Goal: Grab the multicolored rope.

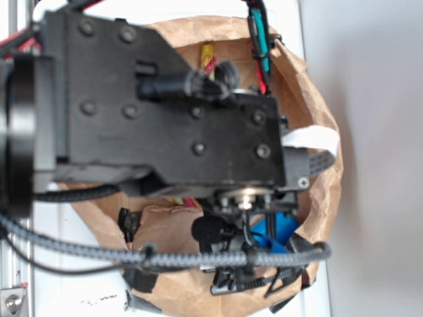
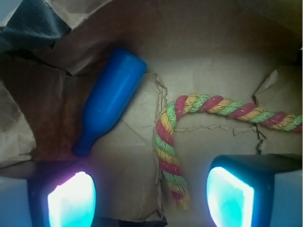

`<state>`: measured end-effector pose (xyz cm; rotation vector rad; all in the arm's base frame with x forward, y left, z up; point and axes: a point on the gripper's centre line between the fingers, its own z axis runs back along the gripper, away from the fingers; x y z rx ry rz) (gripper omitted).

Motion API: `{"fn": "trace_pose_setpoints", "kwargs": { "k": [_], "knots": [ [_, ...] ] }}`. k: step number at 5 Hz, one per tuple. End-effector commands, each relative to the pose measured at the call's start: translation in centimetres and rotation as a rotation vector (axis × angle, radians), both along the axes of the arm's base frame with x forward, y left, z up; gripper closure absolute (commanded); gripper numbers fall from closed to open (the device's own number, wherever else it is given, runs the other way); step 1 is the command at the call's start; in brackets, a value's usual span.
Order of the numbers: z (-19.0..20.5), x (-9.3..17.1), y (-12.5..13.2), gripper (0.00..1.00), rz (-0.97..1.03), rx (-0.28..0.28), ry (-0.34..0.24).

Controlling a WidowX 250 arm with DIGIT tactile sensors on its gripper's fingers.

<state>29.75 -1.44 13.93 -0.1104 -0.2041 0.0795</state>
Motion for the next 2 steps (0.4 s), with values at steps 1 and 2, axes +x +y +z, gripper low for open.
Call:
{"fn": "trace_pose_setpoints", "kwargs": {
  "k": [1, 2],
  "knots": [
    [-2.26, -0.27, 0.2, 0.0, -0.051, 0.059, -0.147],
    [-2.82, -0.34, 0.57, 0.0, -0.085, 0.054, -0.181]
  ]
}}
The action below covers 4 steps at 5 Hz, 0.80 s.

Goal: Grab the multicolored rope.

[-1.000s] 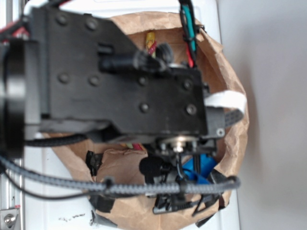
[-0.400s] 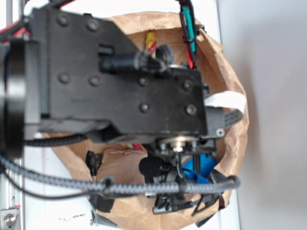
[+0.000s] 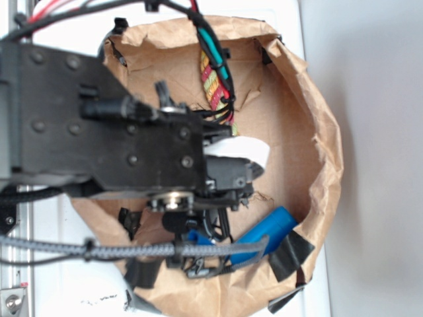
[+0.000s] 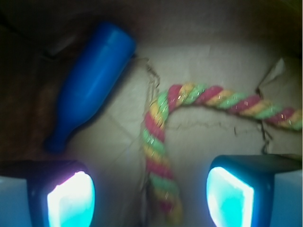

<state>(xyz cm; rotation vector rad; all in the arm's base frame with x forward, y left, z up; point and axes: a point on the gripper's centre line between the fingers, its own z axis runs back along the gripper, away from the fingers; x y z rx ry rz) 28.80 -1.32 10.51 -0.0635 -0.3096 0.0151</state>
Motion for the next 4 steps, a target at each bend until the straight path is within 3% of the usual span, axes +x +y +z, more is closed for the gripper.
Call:
{"fn": "trace_pose_setpoints", "kwargs": {
  "k": [1, 4],
  "knots": [
    [-0.4, 1.2, -0.3, 0.0, -0.041, 0.012, -0.059],
    [-4.0, 2.5, -2.4, 0.0, -0.058, 0.062, -0.026]
  ]
}}
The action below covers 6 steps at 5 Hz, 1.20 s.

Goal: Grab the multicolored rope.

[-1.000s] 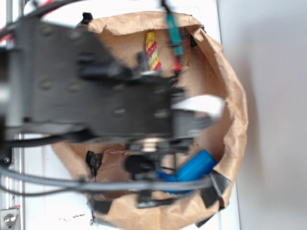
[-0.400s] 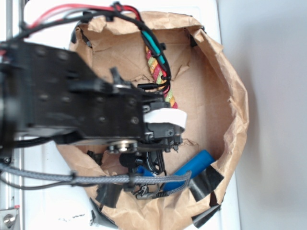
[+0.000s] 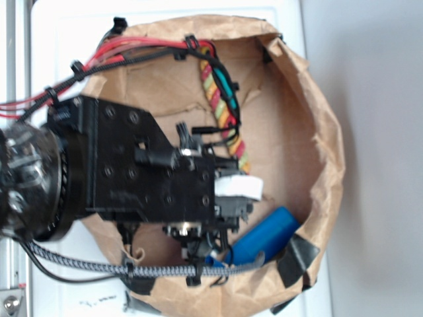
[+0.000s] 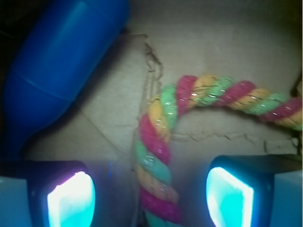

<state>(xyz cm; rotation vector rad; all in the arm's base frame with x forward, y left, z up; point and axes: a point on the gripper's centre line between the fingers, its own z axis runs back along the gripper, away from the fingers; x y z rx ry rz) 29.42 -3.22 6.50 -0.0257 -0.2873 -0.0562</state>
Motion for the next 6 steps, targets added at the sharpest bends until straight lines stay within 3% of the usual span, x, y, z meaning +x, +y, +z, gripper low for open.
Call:
{"fn": "trace_pose_setpoints", "kwargs": {
  "k": [1, 2, 3, 6],
  "knots": [
    [-1.7, 1.9, -0.9, 0.0, -0.003, 0.051, -0.012],
    [-2.3, -0.4, -1.4, 0.0, -0.017, 0.07, 0.006],
    [-1.4, -1.3, -1.2, 1.0, -0.032, 0.06, -0.02],
    [3.2, 2.6, 1.1, 1.0, 0.042, -0.032, -0.087]
  ]
}}
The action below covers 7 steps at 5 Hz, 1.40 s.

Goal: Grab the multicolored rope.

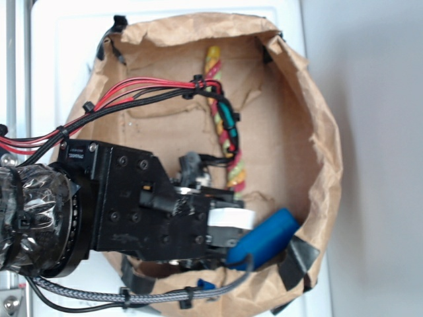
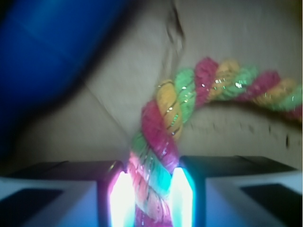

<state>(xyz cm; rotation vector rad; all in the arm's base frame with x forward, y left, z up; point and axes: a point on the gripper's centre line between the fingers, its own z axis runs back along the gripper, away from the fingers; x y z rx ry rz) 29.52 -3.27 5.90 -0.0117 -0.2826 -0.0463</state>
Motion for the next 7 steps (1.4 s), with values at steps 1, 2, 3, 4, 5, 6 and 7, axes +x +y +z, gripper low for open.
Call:
{"fn": "trace_pose_setpoints", "kwargs": {
  "k": [1, 2, 3, 4, 5, 6, 7],
  "knots": [
    [6.2, 3.6, 2.2, 1.0, 0.07, -0.094, -0.112],
    [10.0, 3.8, 3.7, 1.0, 0.122, -0.183, -0.12],
    [13.2, 3.3, 4.8, 1.0, 0.161, -0.25, -0.123],
    [15.5, 1.8, 5.8, 1.0, 0.171, -0.248, -0.177],
    [17.0, 0.7, 7.3, 1.0, 0.176, -0.207, -0.172],
    [18.2, -1.4, 8.5, 1.0, 0.141, -0.183, -0.159],
    [17.7, -2.4, 8.0, 1.0, 0.129, -0.135, -0.203]
  ]
}}
